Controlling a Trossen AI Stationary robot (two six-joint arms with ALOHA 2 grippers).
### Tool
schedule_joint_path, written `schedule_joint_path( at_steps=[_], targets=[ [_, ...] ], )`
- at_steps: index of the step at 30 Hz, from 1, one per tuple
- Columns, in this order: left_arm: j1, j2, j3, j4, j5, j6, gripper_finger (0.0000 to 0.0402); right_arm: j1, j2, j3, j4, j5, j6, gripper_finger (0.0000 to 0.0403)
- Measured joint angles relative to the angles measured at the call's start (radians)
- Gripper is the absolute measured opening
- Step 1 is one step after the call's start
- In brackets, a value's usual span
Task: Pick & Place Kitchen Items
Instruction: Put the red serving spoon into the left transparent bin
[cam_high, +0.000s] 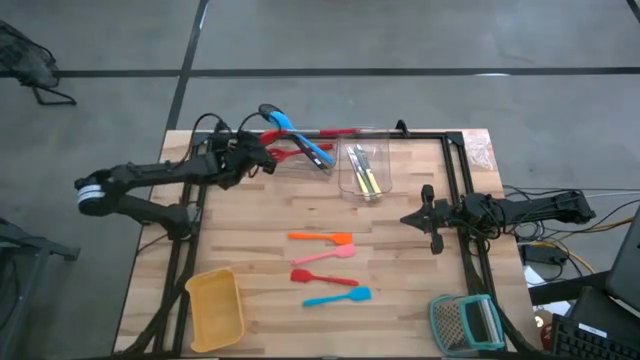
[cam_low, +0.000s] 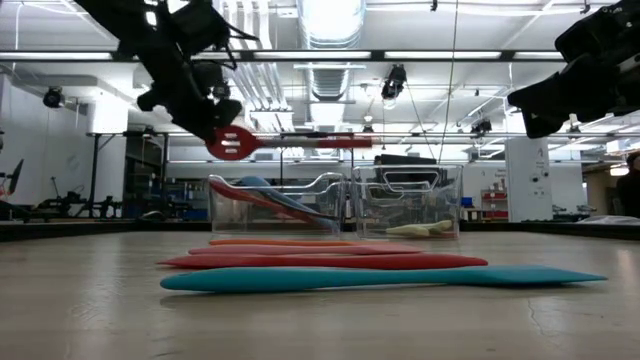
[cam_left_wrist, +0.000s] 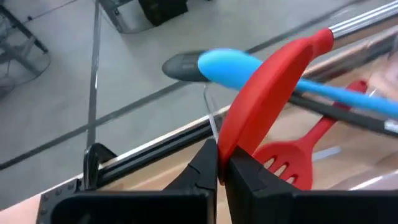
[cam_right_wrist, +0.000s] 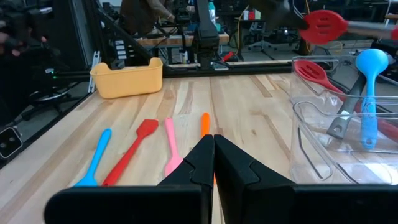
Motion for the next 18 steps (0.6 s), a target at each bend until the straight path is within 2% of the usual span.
schedule_joint_path(
  at_steps=[4, 9, 18],
  targets=[
    [0.02, 0.062, 0.0, -0.007, -0.001, 0.005, 0.0012, 0.0, 0.0, 0.0, 0.0, 0.0, 0.001, 0.0008],
    [0.019, 0.092, 0.0, -0.013, -0.065, -0.031, 0.0011, 0.0, 0.0, 0.0, 0.0, 0.0, 0.002, 0.0008],
    [0.019, -0.032, 0.0, -0.152, -0.139, -0.002, 0.0011, 0.0, 0.0, 0.0, 0.0, 0.0, 0.0, 0.0008]
  ],
)
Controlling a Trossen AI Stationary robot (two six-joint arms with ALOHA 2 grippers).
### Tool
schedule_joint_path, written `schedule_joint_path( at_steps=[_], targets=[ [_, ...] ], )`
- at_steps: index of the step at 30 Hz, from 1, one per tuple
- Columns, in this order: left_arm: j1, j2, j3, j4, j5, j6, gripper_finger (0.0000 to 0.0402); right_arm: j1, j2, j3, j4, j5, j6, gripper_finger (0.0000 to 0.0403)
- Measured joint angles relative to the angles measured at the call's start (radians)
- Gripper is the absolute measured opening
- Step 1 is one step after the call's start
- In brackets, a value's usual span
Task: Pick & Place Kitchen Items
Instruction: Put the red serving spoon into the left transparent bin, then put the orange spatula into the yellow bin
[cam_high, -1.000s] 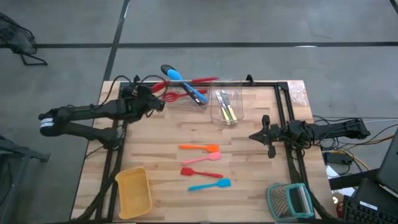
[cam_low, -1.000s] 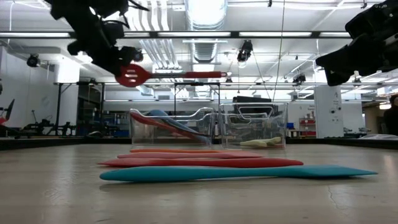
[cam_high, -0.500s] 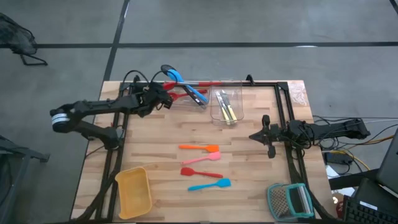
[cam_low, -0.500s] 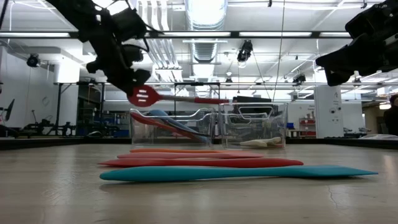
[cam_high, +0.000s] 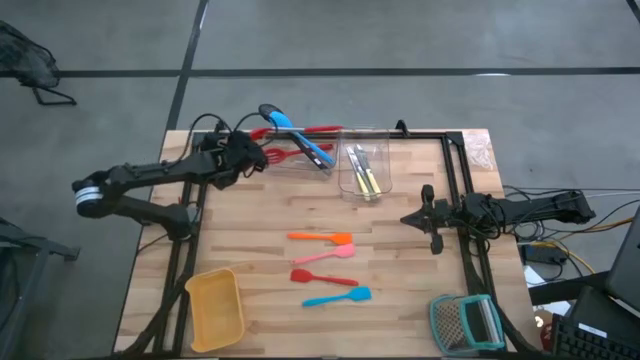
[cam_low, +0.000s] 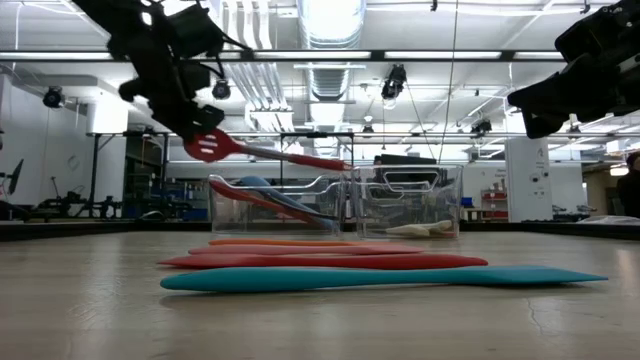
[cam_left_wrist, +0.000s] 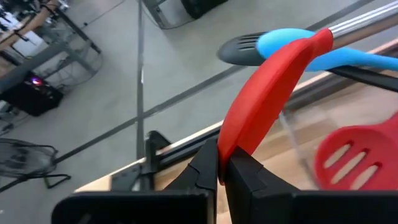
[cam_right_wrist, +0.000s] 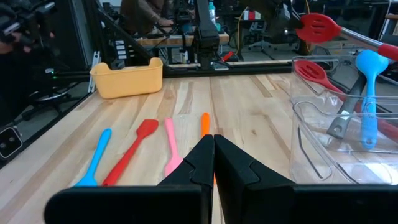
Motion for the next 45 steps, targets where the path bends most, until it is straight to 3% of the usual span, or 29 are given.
schedule_joint_path(
  at_steps=[7, 18, 27, 45],
  targets=[
    [0.0, -0.057, 0.0, -0.143, -0.026, -0.032, 0.0012, 0.0, 0.0, 0.0, 0.0, 0.0, 0.001, 0.0008],
    [0.0, 0.073, -0.002, -0.135, -0.01, -0.018, 0.0019, 0.0, 0.0, 0.0, 0.0, 0.0, 0.0, 0.0008],
    [-0.001, 0.112, 0.003, -0.11, 0.037, 0.022, 0.0051, 0.0, 0.0, 0.0, 0.0, 0.0, 0.001, 0.0008],
    [-0.066, 0.044, 0.057, -0.111, 0.085, 0.095, 0.0128, 0.0, 0.0, 0.0, 0.0, 0.0, -0.001, 0.0008]
  ],
)
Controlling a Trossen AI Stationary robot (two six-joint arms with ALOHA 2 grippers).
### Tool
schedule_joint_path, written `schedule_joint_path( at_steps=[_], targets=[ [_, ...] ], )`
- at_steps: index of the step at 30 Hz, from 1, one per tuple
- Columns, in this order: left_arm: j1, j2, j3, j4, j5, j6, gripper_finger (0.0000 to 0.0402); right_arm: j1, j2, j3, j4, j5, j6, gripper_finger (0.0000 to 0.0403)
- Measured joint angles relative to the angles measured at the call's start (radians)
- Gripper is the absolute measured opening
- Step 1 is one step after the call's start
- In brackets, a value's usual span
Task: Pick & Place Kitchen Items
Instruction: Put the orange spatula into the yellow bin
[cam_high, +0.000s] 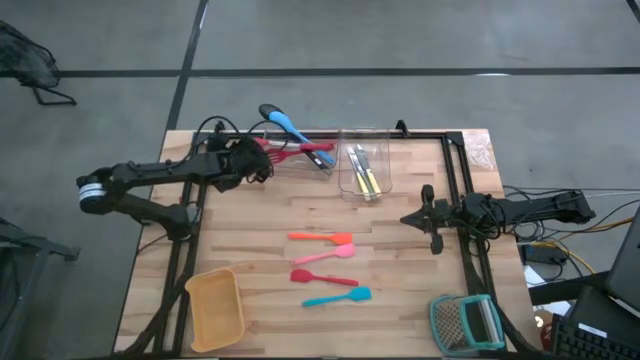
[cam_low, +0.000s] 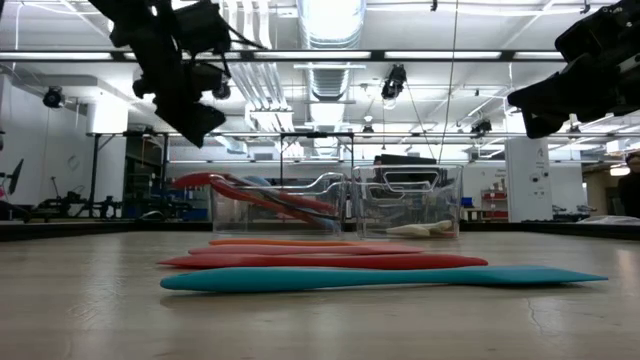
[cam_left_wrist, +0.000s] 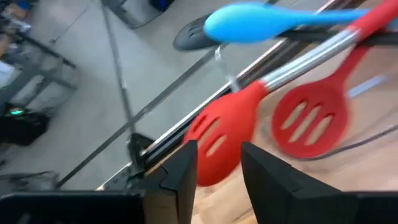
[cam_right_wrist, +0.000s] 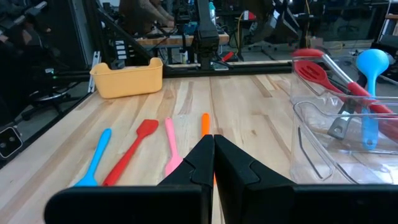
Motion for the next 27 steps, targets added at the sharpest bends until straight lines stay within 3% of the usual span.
schedule_joint_path(
  at_steps=[6, 13, 16, 27],
  targets=[
    [-0.06, -0.008, 0.042, 0.022, 0.158, 0.014, 0.014, 0.0, 0.0, 0.0, 0.0, 0.0, 0.0, 0.0009],
    [-0.202, 0.0, 0.03, 0.196, 0.544, 0.168, 0.014, 0.0, 0.0, 0.0, 0.0, 0.0, 0.001, 0.0008],
    [-0.276, 0.021, 0.009, 0.287, 0.658, 0.23, 0.014, 0.0, 0.0, 0.0, 0.0, 0.0, 0.0, 0.0008],
    [-0.445, 0.211, 0.009, 0.531, 0.657, 0.295, 0.0141, 0.0, 0.0, 0.0, 0.0, 0.0, 0.001, 0.0008]
  ],
)
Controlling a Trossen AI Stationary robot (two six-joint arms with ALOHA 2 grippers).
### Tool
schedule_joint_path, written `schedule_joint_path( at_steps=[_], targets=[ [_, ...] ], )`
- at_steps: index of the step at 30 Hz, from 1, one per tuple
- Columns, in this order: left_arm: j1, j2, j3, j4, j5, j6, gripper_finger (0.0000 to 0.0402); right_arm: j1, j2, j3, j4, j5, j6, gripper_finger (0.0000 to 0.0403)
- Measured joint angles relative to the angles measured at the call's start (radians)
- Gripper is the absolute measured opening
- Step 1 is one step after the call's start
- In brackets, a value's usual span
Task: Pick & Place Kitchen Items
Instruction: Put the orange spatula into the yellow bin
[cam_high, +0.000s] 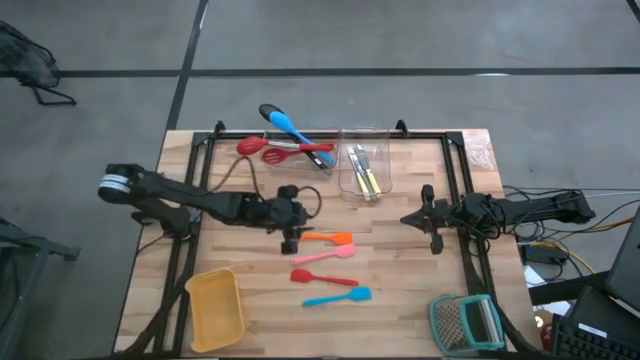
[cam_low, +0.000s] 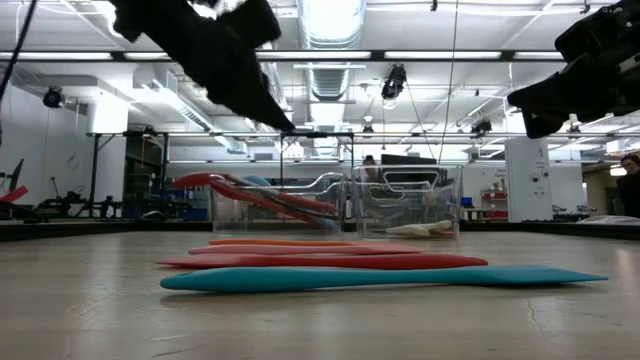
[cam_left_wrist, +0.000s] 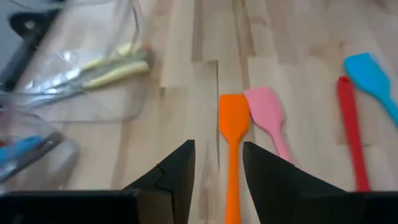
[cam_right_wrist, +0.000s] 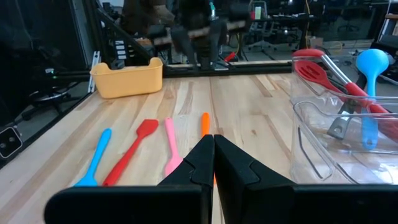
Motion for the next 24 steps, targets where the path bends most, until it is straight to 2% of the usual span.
schedule_joint_path(
  at_steps=[3, 12, 24],
  targets=[
    [0.0, 0.078, 0.014, 0.028, 0.001, -0.001, 0.0151, 0.0, 0.0, 0.0, 0.0, 0.0, 0.0, 0.0008],
    [0.006, 0.304, 0.14, 0.038, 0.001, 0.019, 0.0214, 0.0, 0.0, 0.0, 0.0, 0.0, 0.001, 0.0008],
    [0.006, 0.514, 0.309, 0.056, 0.009, 0.076, 0.0218, 0.0, 0.0, 0.0, -0.001, 0.0, 0.0, 0.0008]
  ],
)
